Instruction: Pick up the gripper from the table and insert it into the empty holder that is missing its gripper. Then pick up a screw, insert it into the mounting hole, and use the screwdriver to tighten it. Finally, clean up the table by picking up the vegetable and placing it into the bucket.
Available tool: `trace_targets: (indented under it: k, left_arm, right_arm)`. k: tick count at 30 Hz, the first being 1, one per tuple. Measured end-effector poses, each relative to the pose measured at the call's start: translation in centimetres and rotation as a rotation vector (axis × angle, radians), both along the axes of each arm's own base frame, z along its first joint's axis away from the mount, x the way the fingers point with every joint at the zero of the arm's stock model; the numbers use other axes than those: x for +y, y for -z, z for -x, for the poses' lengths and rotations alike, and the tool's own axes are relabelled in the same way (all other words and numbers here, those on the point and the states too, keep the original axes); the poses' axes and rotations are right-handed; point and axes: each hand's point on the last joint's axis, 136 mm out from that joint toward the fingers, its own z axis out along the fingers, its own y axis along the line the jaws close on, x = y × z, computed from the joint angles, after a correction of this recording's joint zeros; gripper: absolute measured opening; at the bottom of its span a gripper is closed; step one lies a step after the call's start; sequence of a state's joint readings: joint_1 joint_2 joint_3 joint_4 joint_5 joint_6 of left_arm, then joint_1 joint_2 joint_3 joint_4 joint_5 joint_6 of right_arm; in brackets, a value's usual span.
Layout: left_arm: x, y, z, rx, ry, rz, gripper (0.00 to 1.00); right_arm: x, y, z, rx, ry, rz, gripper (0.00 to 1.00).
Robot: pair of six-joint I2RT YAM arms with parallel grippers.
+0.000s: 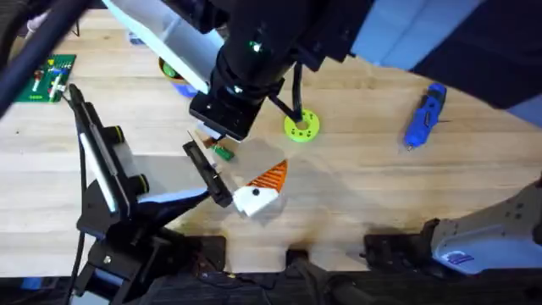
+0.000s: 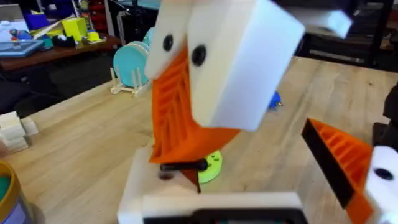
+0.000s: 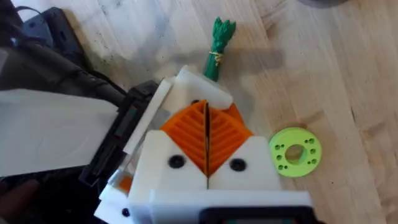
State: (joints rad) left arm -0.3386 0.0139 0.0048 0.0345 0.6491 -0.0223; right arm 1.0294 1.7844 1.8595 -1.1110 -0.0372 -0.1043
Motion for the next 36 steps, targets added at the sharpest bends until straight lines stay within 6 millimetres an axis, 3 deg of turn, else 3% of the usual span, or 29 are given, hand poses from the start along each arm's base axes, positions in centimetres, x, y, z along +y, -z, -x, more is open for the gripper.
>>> trace_targets:
  k: [36]
  left_arm:
    - [0.0, -0.3, -0.1, -0.021, -0.005, -0.001, 0.993]
  right_arm:
    - [-0.9, -0.2, -2.3, -0.106, 0.068, 0.042, 0.005]
